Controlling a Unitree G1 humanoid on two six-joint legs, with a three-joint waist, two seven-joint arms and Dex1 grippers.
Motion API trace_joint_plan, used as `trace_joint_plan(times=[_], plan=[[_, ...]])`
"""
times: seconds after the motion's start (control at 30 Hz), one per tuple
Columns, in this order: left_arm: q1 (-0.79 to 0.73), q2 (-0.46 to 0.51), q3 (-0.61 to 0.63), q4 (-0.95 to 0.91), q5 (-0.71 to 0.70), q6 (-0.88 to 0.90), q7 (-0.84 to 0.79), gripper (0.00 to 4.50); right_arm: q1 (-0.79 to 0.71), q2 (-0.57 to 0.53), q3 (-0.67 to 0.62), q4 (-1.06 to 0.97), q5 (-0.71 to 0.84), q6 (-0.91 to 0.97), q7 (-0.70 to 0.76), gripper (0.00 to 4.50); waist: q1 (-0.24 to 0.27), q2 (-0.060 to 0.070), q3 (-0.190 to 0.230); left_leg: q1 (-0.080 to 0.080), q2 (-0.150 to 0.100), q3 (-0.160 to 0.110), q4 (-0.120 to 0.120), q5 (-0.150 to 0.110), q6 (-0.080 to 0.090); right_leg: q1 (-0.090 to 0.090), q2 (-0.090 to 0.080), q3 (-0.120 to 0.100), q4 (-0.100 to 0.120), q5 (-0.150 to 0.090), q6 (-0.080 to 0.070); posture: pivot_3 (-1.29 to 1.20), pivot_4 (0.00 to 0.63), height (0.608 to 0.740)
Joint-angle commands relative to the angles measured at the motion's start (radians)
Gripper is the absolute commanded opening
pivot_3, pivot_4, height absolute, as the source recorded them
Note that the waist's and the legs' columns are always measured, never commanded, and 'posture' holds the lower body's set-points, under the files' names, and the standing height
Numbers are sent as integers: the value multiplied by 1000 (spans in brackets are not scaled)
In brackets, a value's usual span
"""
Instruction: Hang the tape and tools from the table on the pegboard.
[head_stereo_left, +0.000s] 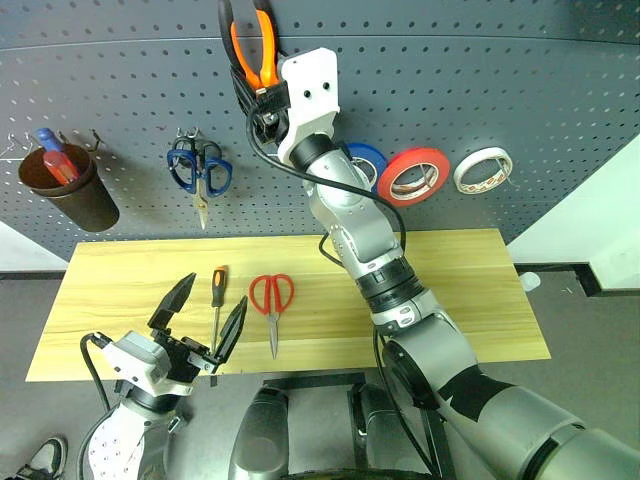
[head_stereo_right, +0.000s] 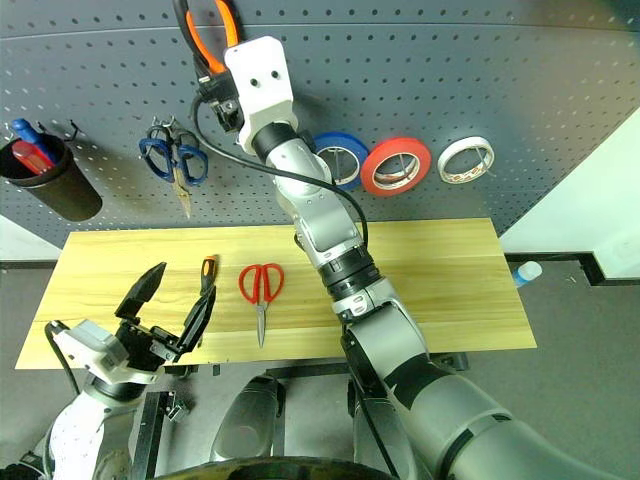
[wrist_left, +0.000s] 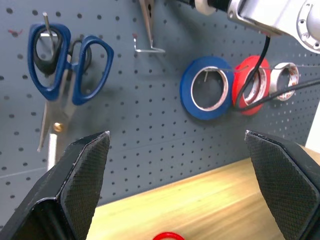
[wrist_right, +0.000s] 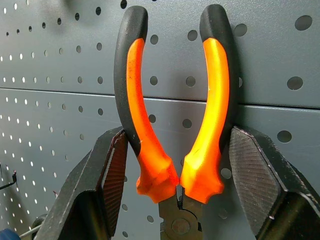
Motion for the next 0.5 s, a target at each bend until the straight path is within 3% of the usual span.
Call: trace_joint_plan(times=[0.03, 0.5], plan=[[3, -7, -3, -14, -7, -30, 5, 4500, -37, 52, -12, -7, -5, -31, -15, 2686, 0, 0, 0, 0, 0, 0, 0, 0, 0, 0, 0, 0, 0, 0, 0, 361, 165, 677], [5, -6, -3, -22, -2, -34, 8, 4500, 0, 73, 9, 31, -10, -52, -23, 2686, 0, 0, 0, 0, 0, 0, 0, 0, 0, 0, 0, 0, 0, 0, 0, 371, 172, 677]])
